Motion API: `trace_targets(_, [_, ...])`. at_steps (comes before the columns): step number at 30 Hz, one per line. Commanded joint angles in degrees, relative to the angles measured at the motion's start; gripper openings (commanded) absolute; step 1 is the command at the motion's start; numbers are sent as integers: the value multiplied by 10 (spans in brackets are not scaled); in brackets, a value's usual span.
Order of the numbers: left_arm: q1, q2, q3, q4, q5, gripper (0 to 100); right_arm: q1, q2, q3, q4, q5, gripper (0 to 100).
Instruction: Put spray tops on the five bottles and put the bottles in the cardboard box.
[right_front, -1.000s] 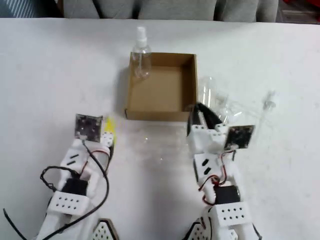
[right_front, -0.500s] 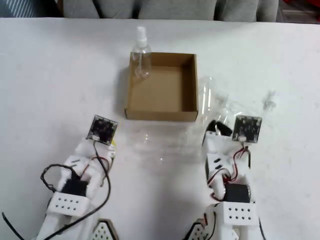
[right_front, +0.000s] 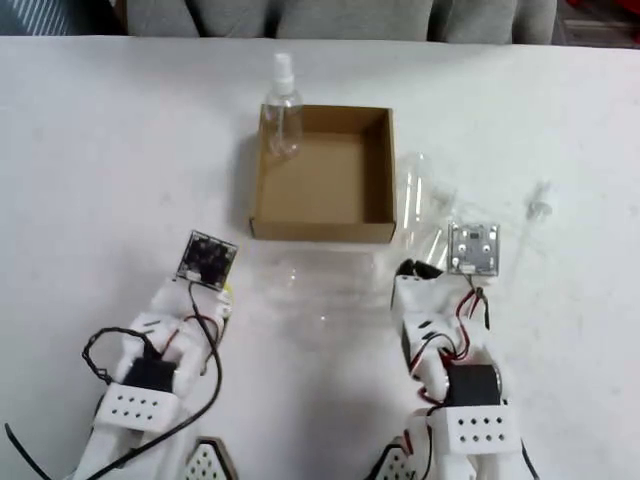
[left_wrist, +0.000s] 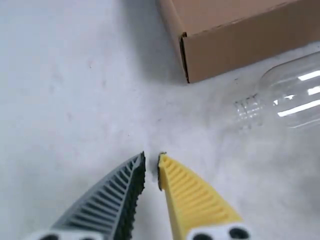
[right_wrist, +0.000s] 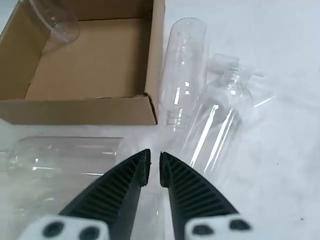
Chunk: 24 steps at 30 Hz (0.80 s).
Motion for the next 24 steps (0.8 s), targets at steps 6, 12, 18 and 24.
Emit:
trace_targets(6, [-5,-12,1,2,-5,64,-29,48,-61,43,32,20])
trace_targets(12, [-6,-12,1,2,-5,64,-26,240,-142,37,35,17])
trace_targets(18, [-7,-12,1,2,-5,64,-25,366,-162,-44,35,17])
trace_targets(24, [-7,-12,1,2,-5,64,-26,429,-196,-18,36,19])
